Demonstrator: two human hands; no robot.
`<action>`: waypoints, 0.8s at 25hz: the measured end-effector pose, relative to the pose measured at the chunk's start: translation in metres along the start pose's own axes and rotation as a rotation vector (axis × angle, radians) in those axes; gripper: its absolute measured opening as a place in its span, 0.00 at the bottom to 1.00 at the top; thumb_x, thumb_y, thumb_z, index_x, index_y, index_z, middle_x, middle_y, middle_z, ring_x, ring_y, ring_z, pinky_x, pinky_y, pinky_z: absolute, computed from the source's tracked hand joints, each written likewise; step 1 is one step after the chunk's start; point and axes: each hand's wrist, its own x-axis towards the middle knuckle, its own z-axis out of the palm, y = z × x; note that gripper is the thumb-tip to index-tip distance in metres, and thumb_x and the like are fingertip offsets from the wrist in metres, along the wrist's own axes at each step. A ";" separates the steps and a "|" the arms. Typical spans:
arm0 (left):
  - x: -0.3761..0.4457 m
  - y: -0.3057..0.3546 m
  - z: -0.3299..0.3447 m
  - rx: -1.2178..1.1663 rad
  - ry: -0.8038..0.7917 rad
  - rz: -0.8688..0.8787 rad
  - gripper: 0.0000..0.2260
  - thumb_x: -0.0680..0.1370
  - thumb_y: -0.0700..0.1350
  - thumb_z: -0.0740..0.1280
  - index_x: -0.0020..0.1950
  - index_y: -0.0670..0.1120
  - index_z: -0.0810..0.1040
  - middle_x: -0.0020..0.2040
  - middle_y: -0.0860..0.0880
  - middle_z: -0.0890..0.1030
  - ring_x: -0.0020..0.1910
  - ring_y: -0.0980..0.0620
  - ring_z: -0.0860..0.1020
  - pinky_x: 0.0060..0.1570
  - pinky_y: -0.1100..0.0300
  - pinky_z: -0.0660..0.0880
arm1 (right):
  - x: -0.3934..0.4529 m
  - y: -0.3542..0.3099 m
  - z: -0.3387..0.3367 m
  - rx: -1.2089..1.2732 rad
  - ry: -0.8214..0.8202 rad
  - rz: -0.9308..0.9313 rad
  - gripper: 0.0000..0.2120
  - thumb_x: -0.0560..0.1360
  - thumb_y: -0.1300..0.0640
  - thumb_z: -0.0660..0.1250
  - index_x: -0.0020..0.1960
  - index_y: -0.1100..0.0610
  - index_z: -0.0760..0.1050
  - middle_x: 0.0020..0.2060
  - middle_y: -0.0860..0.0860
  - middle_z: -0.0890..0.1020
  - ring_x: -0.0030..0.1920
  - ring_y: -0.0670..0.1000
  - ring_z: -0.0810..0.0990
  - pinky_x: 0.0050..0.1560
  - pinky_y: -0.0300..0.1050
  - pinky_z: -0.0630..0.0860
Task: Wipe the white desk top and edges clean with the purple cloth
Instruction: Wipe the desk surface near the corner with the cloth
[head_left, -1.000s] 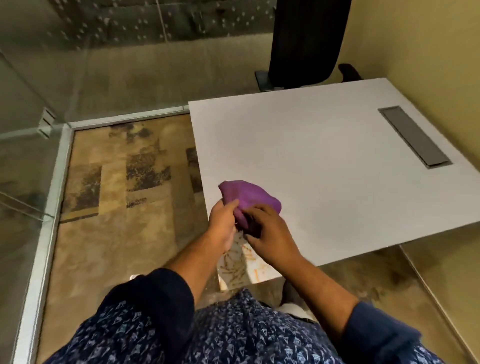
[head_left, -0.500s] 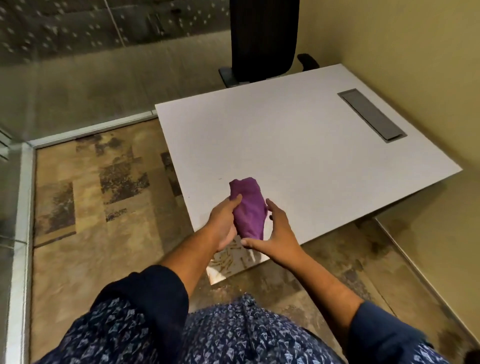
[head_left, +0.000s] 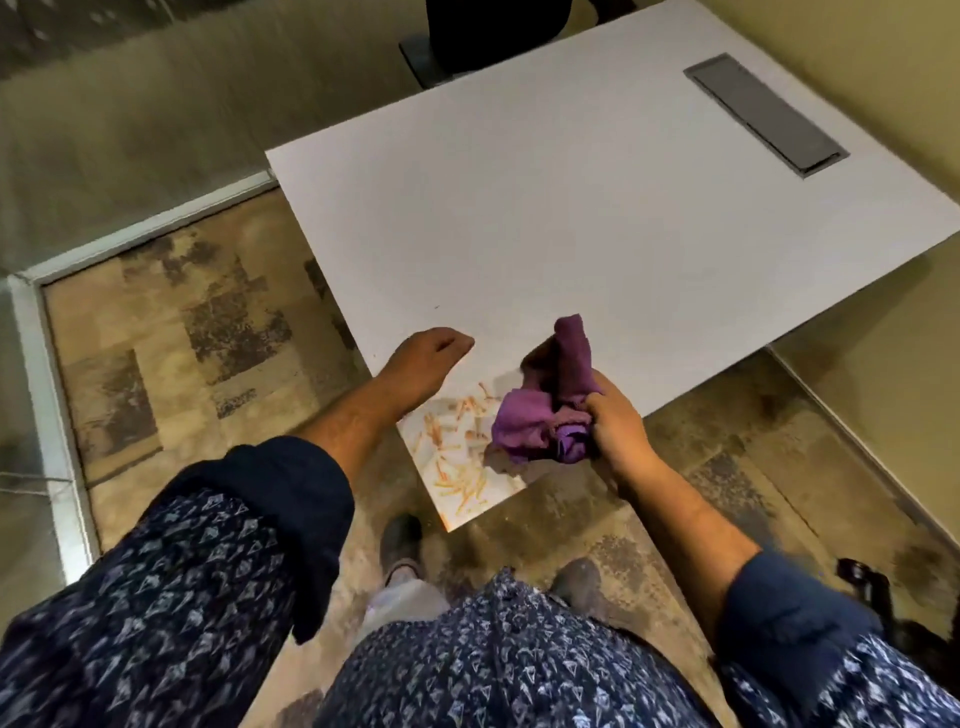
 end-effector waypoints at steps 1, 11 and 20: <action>0.014 -0.018 -0.010 0.085 0.004 0.010 0.15 0.85 0.55 0.65 0.65 0.48 0.84 0.65 0.50 0.83 0.65 0.47 0.80 0.62 0.55 0.74 | 0.003 0.001 0.001 -0.072 0.065 -0.042 0.15 0.81 0.66 0.56 0.57 0.58 0.79 0.43 0.53 0.84 0.42 0.46 0.82 0.41 0.38 0.77; 0.146 -0.161 -0.055 0.833 -0.271 0.469 0.28 0.87 0.54 0.62 0.86 0.49 0.61 0.88 0.48 0.55 0.87 0.44 0.51 0.84 0.41 0.49 | 0.058 0.129 0.085 -1.067 0.066 0.059 0.35 0.82 0.42 0.50 0.87 0.52 0.55 0.87 0.54 0.52 0.86 0.62 0.51 0.81 0.74 0.55; 0.157 -0.196 -0.049 0.909 -0.089 0.737 0.30 0.83 0.56 0.55 0.84 0.45 0.65 0.86 0.44 0.62 0.85 0.39 0.59 0.82 0.38 0.54 | 0.103 0.133 0.077 -1.243 0.196 -0.046 0.31 0.85 0.34 0.46 0.86 0.38 0.46 0.87 0.45 0.44 0.86 0.58 0.40 0.79 0.80 0.41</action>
